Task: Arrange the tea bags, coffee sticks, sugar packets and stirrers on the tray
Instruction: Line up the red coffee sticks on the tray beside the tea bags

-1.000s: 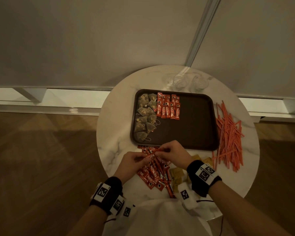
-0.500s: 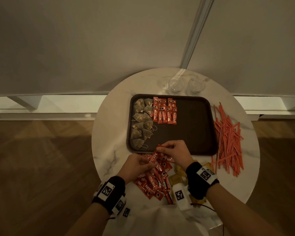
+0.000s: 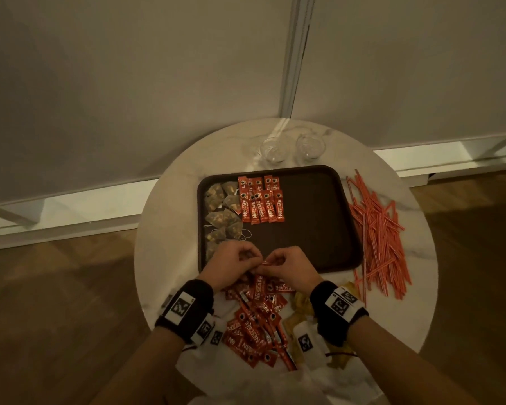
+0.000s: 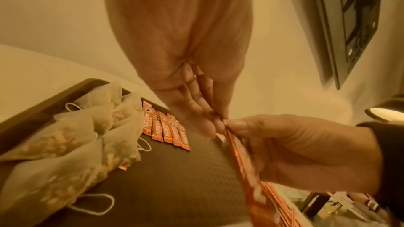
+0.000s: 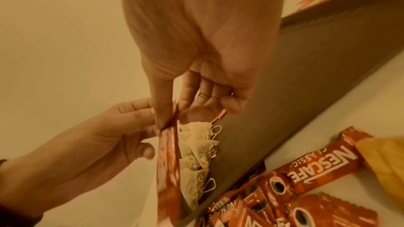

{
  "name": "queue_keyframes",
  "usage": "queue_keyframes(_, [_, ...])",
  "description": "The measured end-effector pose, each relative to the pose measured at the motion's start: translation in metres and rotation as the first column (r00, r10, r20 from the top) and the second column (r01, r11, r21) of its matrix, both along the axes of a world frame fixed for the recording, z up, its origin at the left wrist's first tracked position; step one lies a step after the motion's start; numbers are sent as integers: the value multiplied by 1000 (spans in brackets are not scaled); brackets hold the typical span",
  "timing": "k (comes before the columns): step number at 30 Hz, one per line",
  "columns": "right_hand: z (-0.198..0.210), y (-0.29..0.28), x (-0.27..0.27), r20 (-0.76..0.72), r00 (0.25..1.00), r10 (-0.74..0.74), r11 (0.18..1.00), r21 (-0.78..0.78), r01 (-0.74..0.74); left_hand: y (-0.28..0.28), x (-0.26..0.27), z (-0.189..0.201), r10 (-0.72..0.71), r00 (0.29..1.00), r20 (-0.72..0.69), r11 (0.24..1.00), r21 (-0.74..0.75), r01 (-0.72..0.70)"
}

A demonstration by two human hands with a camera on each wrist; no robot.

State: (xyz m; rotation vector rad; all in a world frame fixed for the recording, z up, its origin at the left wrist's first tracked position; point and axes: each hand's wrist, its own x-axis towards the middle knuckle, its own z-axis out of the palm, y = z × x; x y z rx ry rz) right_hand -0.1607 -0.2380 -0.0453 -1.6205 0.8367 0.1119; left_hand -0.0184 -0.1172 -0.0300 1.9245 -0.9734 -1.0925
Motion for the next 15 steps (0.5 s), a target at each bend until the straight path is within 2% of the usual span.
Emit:
queue_keyframes(4, [-9,-8,5,-11,999,-34,996,85,35,-16,17,-2,221,970,-103,974,-32,-225])
queue_keyframes(6, [-17,-13,6,-31,998,-58,988,142,62,-24,29,-5,253,959,-126,966,-19,-258])
queue_keyframes(8, [-26,-16,8,-63,994,-92,986,135,100,-32,40,-10,189,977,-99,982,19,-189])
queue_keyframes(11, [-36,-22,18,-118,987,-105,991,66,113,-45,55,-19,-33,994,102,996,88,24])
queue_keyframes(13, [-43,-27,27,-153,982,-113,993,17,117,-56,65,-21,-142,953,267,985,130,110])
queue_keyframes(15, [-50,-31,38,-188,976,-110,994,-46,103,-66,77,-23,-192,911,364,978,148,147])
